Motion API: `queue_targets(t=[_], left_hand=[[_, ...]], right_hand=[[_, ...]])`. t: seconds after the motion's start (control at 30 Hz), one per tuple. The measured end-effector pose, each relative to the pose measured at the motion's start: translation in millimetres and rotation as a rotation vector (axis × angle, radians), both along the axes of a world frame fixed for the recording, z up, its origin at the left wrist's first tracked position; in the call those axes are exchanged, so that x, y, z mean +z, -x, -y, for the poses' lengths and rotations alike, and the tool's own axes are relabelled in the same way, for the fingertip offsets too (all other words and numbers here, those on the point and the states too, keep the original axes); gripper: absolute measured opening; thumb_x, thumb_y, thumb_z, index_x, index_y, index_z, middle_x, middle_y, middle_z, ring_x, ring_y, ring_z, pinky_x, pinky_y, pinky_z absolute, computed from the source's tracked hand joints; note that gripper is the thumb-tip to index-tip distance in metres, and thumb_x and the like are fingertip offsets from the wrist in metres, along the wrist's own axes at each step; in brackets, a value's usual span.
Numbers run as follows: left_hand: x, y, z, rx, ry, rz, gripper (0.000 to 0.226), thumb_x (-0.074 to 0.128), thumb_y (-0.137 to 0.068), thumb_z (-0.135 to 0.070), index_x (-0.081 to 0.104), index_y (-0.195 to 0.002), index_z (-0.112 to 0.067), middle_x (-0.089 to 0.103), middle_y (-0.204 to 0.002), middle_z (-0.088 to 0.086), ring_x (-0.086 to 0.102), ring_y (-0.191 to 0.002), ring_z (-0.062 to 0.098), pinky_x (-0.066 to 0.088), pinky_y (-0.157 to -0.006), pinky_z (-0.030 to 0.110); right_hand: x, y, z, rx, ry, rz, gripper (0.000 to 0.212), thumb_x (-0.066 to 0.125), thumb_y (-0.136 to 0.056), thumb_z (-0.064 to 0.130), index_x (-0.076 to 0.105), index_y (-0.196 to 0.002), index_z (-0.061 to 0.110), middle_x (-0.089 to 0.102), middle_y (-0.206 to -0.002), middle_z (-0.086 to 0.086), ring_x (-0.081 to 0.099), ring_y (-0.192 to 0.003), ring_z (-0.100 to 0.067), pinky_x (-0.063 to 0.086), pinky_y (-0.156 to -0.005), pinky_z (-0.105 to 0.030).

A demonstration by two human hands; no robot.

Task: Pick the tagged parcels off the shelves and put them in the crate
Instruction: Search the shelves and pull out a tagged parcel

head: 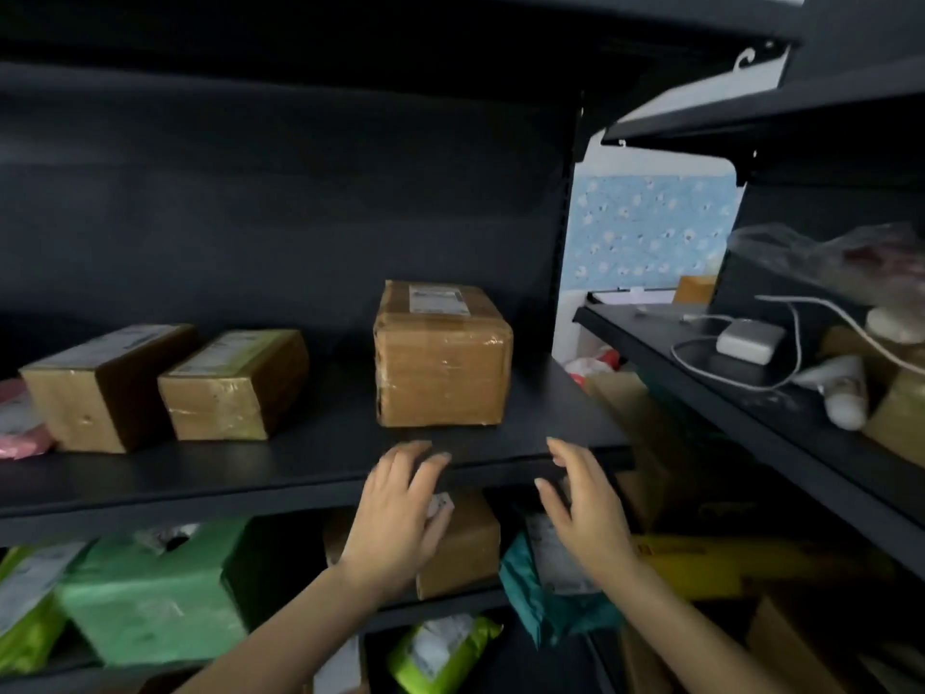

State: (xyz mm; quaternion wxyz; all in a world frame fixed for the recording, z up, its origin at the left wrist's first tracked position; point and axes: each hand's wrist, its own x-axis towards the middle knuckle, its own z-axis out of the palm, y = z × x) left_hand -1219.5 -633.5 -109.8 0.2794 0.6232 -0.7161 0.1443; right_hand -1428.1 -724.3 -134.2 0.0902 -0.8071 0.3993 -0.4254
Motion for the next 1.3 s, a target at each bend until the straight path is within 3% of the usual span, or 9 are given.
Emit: queue_targets(t=[0.07, 0.13, 0.3, 0.43, 0.63, 0.8, 0.93, 1.1, 1.3], left_hand=[[-20, 13, -8, -0.103, -0.026, 0.022, 0.048, 0.079, -0.067, -0.023, 0.062, -0.11, -0.013, 0.063, -0.109, 0.007, 0.061, -0.101, 0.025, 0.051, -0.085, 0.032], [-41, 24, -10, -0.116, -0.135, 0.02, 0.046, 0.075, -0.069, -0.028, 0.061, -0.111, -0.016, 0.062, -0.11, 0.005, 0.062, -0.101, 0.024, 0.051, -0.084, 0.027], [-86, 39, 2, 0.096, -0.448, -0.069, 0.055, 0.043, -0.092, -0.043, 0.03, -0.141, -0.023, 0.031, -0.143, 0.001, 0.03, -0.13, 0.023, 0.027, -0.107, 0.03], [-109, 44, 6, 0.156, -0.556, -0.128, 0.058, 0.042, -0.094, -0.044, 0.025, -0.145, -0.024, 0.026, -0.148, 0.0, 0.025, -0.136, 0.022, 0.025, -0.111, 0.031], [-143, 79, 25, 0.028, -0.705, -0.334, 0.059, 0.046, -0.093, -0.041, 0.022, -0.146, -0.03, 0.028, -0.147, -0.001, 0.028, -0.135, 0.018, 0.031, -0.11, 0.03], [-166, 110, 49, -0.034, -0.827, -0.454, 0.066, 0.053, -0.091, -0.037, 0.018, -0.147, -0.034, 0.005, -0.157, 0.007, 0.028, -0.14, 0.024, 0.032, -0.107, 0.027], [-185, 124, 48, -0.032, -0.844, -0.476, 0.069, 0.051, -0.092, -0.025, 0.014, -0.149, -0.022, 0.002, -0.158, 0.007, 0.032, -0.139, 0.023, 0.031, -0.101, 0.02], [-191, 130, 35, -0.055, -0.823, -0.453, 0.07, 0.052, -0.093, -0.03, 0.014, -0.149, -0.018, 0.004, -0.158, 0.004, 0.026, -0.142, 0.018, 0.026, -0.104, 0.018], [-162, 100, 26, 0.043, -0.566, -0.499, 0.049, 0.049, -0.093, -0.026, 0.032, -0.139, -0.021, 0.031, -0.14, -0.001, 0.032, -0.133, 0.016, 0.027, -0.104, 0.019]], right_hand=[[-21, 15, -10, 0.008, 0.015, 0.009, 0.038, 0.056, -0.089, 0.023, 0.054, -0.125, 0.008, 0.06, -0.116, -0.007, 0.058, -0.108, -0.018, 0.051, -0.087, -0.031], [-44, 29, -17, 0.006, -0.012, -0.016, 0.035, 0.054, -0.088, 0.024, 0.057, -0.12, 0.01, 0.062, -0.111, -0.005, 0.057, -0.105, -0.011, 0.048, -0.088, -0.023], [-102, 61, -17, -0.082, -0.26, -0.178, 0.032, 0.052, -0.093, 0.029, 0.052, -0.123, 0.018, 0.052, -0.118, 0.003, 0.053, -0.108, -0.013, 0.045, -0.083, -0.021], [-133, 66, -8, -0.149, -0.422, -0.188, 0.04, 0.053, -0.092, 0.03, 0.045, -0.13, 0.018, 0.047, -0.128, 0.0, 0.044, -0.12, -0.014, 0.038, -0.095, -0.022], [-158, 58, 15, -0.26, -0.473, -0.207, 0.049, 0.055, -0.09, 0.034, 0.042, -0.135, 0.019, 0.049, -0.13, -0.003, 0.045, -0.118, -0.019, 0.042, -0.095, -0.028], [-175, 58, 23, -0.175, -0.565, -0.14, 0.053, 0.057, -0.089, 0.032, 0.039, -0.138, 0.023, 0.05, -0.13, -0.005, 0.05, -0.116, -0.021, 0.048, -0.095, -0.035], [-187, 59, 8, -0.105, -0.676, 0.002, 0.056, 0.058, -0.09, 0.015, 0.036, -0.141, 0.019, 0.046, -0.138, -0.003, 0.044, -0.125, -0.016, 0.037, -0.099, -0.019], [-194, 69, -5, -0.095, -0.677, 0.054, 0.056, 0.057, -0.089, 0.005, 0.037, -0.141, 0.014, 0.044, -0.14, -0.005, 0.043, -0.127, -0.019, 0.041, -0.102, -0.027], [-175, 50, 15, -0.13, -0.631, 0.006, 0.052, 0.054, -0.089, 0.002, 0.04, -0.138, 0.012, 0.049, -0.134, -0.008, 0.045, -0.122, -0.018, 0.035, -0.096, -0.018]])
